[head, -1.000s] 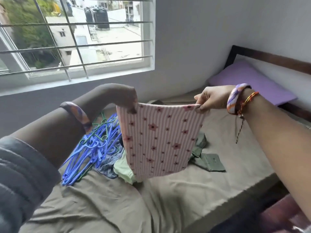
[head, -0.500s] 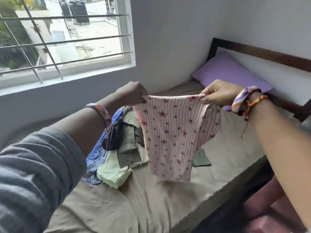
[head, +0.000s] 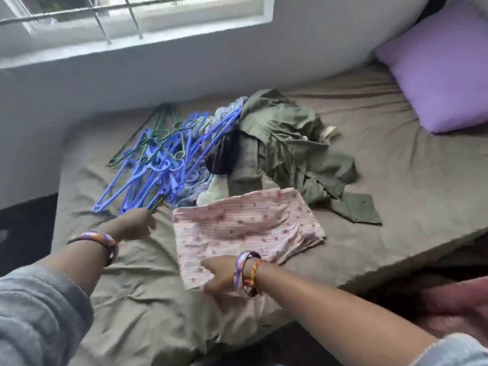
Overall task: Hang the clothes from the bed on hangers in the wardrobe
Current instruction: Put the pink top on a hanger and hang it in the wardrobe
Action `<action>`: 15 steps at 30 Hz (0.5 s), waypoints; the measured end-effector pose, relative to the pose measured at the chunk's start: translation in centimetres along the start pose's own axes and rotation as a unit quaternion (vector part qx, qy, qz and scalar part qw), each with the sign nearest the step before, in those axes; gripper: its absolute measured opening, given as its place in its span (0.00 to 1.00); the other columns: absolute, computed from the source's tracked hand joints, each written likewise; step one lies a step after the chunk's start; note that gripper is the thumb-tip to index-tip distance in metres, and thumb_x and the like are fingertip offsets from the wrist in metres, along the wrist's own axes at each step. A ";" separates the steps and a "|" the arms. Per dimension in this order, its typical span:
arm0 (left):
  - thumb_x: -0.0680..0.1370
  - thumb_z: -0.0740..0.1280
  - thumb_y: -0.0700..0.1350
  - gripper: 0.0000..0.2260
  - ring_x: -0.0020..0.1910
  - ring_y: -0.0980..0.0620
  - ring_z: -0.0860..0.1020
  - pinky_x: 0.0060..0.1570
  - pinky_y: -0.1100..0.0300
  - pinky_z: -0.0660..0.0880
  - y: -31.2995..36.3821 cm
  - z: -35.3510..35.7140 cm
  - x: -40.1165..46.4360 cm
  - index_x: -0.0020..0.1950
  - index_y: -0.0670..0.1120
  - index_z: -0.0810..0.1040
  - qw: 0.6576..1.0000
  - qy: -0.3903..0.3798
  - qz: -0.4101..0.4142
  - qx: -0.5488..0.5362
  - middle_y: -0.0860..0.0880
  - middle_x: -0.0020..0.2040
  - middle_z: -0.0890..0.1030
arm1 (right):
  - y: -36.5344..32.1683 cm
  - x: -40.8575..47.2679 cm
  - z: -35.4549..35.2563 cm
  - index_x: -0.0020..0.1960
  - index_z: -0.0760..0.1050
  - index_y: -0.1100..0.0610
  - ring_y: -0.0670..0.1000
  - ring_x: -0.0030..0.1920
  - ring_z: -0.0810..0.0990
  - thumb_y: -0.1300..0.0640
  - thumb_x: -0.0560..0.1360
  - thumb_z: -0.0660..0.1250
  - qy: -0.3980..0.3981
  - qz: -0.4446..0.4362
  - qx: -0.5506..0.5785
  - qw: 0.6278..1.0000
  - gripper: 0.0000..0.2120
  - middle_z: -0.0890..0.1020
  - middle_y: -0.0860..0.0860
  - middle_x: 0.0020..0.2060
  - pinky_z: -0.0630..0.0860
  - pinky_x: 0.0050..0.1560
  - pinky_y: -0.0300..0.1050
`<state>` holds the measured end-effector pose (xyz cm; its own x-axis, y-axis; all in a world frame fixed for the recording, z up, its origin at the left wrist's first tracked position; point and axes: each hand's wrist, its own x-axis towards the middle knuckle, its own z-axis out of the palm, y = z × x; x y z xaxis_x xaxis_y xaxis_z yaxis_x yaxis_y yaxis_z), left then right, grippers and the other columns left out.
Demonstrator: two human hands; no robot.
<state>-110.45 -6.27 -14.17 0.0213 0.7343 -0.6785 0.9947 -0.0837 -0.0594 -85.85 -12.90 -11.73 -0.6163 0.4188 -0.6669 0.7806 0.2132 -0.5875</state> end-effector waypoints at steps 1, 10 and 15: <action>0.78 0.62 0.42 0.12 0.58 0.49 0.77 0.54 0.62 0.69 -1.7 2.0 0.1 0.59 0.44 0.79 0.999 -0.044 -0.018 0.001 0.46 0.58 0.80 | -0.3 1.2 0.9 0.70 0.63 0.67 0.61 0.66 0.70 0.54 0.78 0.63 -0.024 -0.001 -0.017 1.000 0.26 0.70 0.63 0.67 0.68 0.65 0.50; 0.73 0.66 0.42 0.07 0.34 0.56 0.78 0.32 0.68 0.67 -8.4 5.4 4.5 0.49 0.43 0.80 0.965 -0.063 -0.056 -0.249 0.49 0.36 0.80 | 0.0 10.1 0.3 0.70 0.67 0.60 0.55 0.69 0.68 0.53 0.79 0.62 0.011 0.094 0.054 0.994 0.22 0.69 0.57 0.69 0.65 0.67 0.44; 0.77 0.65 0.37 0.08 0.34 0.50 0.72 0.33 0.63 0.66 -7.6 2.3 11.1 0.54 0.42 0.79 0.811 0.016 -0.076 -0.580 0.43 0.39 0.75 | 0.9 12.5 0.2 0.67 0.71 0.58 0.52 0.66 0.71 0.55 0.78 0.63 0.056 0.151 0.139 0.977 0.18 0.73 0.55 0.66 0.67 0.65 0.42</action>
<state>-118.01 0.94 -22.90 -0.1261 0.6954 -0.7075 0.4102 0.6859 0.6011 -92.89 -7.63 -20.71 -0.3348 0.5227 -0.7841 0.8568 -0.1774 -0.4841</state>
